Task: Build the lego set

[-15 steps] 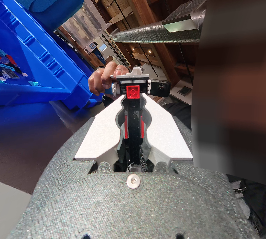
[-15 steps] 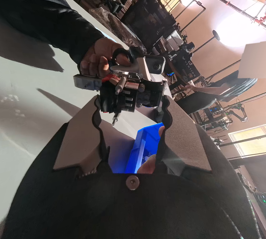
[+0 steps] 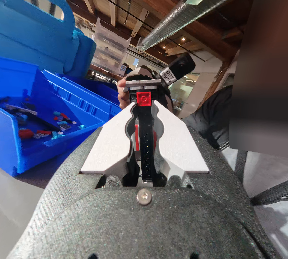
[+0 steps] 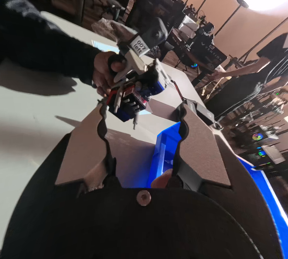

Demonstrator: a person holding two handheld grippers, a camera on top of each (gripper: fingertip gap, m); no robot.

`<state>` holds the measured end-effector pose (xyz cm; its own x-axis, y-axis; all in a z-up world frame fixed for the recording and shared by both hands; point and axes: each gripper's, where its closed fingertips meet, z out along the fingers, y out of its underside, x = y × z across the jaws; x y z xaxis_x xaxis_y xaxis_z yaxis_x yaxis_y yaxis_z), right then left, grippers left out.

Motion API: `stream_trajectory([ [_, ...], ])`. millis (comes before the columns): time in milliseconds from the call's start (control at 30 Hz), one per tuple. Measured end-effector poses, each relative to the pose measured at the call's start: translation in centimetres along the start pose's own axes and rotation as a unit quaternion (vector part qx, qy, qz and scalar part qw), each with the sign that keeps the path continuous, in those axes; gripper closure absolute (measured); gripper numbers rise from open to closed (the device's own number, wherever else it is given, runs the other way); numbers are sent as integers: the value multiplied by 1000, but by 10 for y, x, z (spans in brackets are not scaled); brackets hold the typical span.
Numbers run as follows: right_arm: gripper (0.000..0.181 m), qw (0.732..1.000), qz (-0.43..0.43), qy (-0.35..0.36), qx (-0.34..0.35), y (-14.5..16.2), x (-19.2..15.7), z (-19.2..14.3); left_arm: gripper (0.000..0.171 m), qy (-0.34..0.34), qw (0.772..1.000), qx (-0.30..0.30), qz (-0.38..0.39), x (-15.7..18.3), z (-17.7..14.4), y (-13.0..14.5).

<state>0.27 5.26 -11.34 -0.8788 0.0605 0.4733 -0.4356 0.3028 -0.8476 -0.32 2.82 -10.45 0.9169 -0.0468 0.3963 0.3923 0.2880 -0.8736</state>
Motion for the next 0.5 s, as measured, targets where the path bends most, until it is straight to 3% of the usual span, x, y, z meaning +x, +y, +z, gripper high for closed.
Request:
stream_trajectory([
  [100, 106, 996, 91, -3, 23, -9, 8, 1, 155, -16, 997, 1, 76, 2, -3, -3],
  [267, 132, 975, 209, -13, 79, -26, 15, 4, 155, -22, 991, -9, 132, 2, -4, 1],
  [500, 152, 969, 233, -19, 84, -25, 14, 10, 155, -9, 987, -26, 157, 8, 1, 11],
])
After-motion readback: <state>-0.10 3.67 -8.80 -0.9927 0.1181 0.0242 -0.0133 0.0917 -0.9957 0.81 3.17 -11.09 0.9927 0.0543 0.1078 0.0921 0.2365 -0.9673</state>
